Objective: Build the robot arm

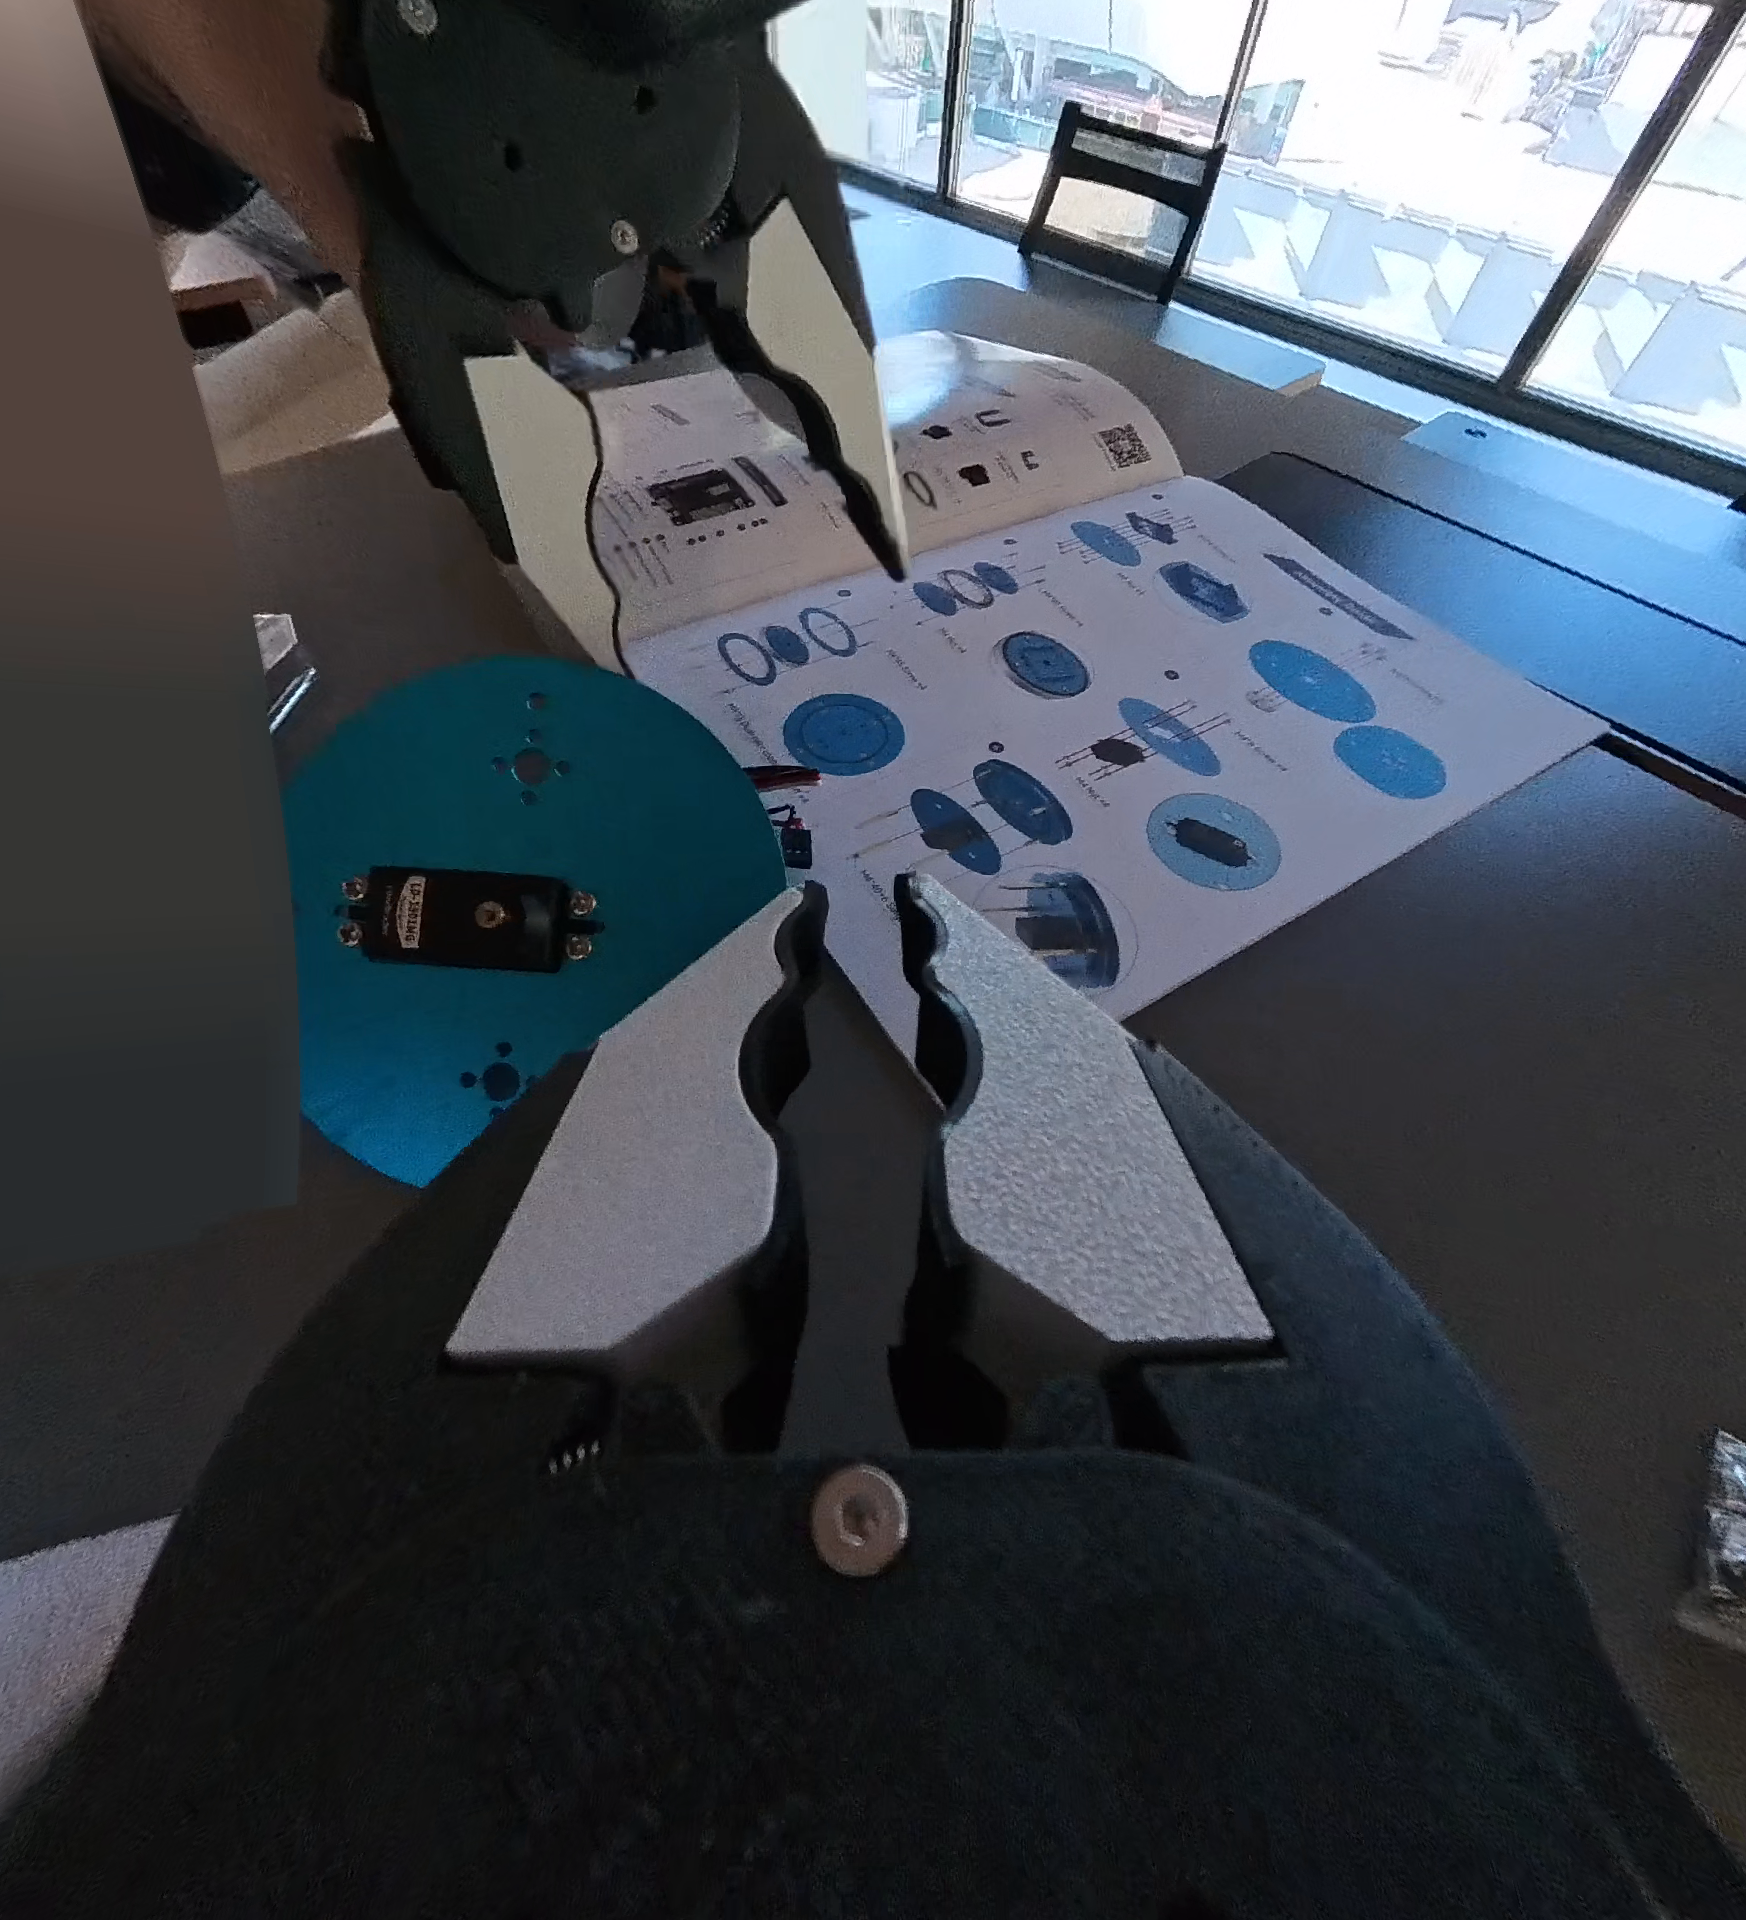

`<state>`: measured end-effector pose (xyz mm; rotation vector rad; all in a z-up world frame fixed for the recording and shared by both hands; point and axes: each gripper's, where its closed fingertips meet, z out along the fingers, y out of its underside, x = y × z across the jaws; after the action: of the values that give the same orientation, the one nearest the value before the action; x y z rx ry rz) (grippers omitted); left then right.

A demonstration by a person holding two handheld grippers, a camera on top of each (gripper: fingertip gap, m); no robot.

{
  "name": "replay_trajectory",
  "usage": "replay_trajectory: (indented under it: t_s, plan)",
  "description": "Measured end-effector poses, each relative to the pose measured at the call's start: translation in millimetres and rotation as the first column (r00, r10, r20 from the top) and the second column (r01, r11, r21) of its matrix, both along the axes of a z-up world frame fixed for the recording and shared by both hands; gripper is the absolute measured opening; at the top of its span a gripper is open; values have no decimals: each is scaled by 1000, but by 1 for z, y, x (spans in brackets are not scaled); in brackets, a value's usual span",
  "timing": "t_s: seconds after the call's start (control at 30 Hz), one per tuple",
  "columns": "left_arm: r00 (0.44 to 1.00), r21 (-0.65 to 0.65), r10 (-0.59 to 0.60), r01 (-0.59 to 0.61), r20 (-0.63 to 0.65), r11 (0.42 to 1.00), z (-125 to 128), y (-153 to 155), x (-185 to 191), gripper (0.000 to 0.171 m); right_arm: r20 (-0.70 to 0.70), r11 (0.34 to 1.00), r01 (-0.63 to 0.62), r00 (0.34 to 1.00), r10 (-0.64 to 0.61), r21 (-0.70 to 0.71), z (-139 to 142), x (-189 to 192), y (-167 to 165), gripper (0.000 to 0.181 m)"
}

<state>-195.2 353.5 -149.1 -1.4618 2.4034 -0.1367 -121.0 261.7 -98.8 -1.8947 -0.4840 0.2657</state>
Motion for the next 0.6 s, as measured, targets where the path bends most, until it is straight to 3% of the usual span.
replay_trajectory:
  t_s: [0.3,0.6]
  plan:
    - [998,8,62,-62,-33,998,-4,4,-4,102,-21,1000,3,1000,-4,-14,-1,2,0,14]
    - [984,-142,161,-170,-73,975,-13,10,-9,103,-3,1000,-11,1000,11,-11,0,-2,-2,15]
